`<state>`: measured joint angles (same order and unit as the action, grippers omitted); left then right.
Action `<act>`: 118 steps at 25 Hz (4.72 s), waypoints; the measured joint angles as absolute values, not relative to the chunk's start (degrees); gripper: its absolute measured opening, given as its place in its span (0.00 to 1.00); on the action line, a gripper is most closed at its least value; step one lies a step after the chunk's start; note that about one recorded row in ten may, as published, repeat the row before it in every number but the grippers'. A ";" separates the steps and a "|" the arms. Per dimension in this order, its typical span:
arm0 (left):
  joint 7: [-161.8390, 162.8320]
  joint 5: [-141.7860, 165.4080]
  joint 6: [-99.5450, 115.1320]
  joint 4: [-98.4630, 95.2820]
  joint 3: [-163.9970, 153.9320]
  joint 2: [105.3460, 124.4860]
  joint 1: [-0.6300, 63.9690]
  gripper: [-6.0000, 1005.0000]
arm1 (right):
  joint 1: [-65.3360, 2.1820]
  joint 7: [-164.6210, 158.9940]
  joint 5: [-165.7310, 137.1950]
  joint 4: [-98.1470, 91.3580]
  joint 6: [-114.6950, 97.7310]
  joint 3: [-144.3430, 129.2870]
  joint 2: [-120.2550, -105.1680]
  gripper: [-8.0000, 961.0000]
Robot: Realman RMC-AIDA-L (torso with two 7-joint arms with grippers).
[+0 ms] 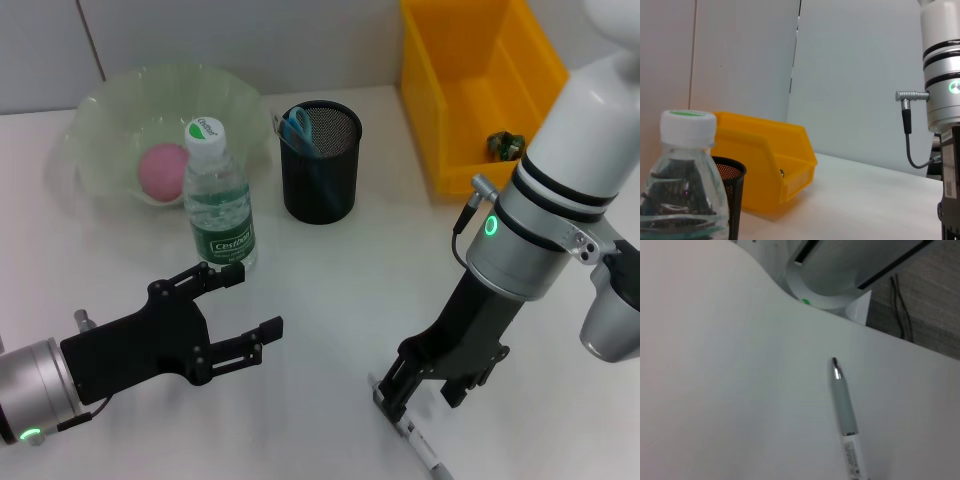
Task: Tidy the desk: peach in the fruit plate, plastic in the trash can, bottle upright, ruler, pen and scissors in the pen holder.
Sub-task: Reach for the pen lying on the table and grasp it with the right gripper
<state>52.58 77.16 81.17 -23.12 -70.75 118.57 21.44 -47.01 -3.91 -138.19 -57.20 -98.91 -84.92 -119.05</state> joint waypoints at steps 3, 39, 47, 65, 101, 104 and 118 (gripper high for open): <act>52.59 77.16 81.12 -23.12 -70.75 118.56 21.45 0.83 | -48.06 -3.69 -139.06 -55.95 -98.77 -85.20 -119.09 0.79; 53.60 78.63 80.40 -23.11 -71.77 118.13 21.88 0.83 | -57.32 -3.42 -138.84 -45.28 -94.38 -92.17 -119.87 0.79; 53.78 78.67 80.42 -23.12 -71.88 118.21 21.98 0.83 | -58.84 -3.45 -138.63 -43.40 -93.98 -92.85 -119.89 0.79; 54.04 78.66 80.15 -23.11 -71.94 118.12 22.43 0.83 | -64.37 -3.40 -137.12 -37.88 -92.74 -94.95 -119.88 0.79; 54.14 78.65 79.89 -22.78 -73.61 118.33 23.38 0.83 | -67.75 -4.00 -132.58 -35.00 -90.90 -102.70 -119.88 0.79; 54.13 78.66 79.89 -22.76 -73.68 118.37 23.38 0.83 | -67.93 -4.44 -132.58 -34.95 -90.90 -103.24 -119.87 0.79; 53.66 78.66 79.89 -22.58 -74.07 118.39 23.97 0.83 | -68.36 -5.53 -131.35 -34.79 -90.72 -104.27 -119.88 0.79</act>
